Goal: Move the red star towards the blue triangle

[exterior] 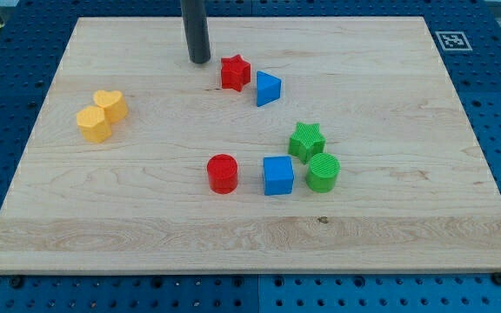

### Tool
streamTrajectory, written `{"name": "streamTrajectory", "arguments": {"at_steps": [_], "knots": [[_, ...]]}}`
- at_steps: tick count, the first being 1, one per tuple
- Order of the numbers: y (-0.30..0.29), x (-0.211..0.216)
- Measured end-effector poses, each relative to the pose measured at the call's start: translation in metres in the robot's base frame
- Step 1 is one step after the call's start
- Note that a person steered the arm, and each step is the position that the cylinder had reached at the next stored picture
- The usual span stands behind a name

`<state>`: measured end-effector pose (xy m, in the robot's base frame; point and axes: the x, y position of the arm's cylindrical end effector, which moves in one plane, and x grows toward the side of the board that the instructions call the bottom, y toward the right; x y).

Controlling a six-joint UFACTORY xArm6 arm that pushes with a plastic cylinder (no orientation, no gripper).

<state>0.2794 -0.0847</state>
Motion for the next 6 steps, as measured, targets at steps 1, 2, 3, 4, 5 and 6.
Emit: {"name": "streamTrajectory", "arguments": {"at_steps": [1,2,3,4,5,6], "knots": [[0.015,-0.023],[0.052,-0.016],[0.062,0.000],[0.063,0.012],[0.063,0.022],[0.053,0.041]]}}
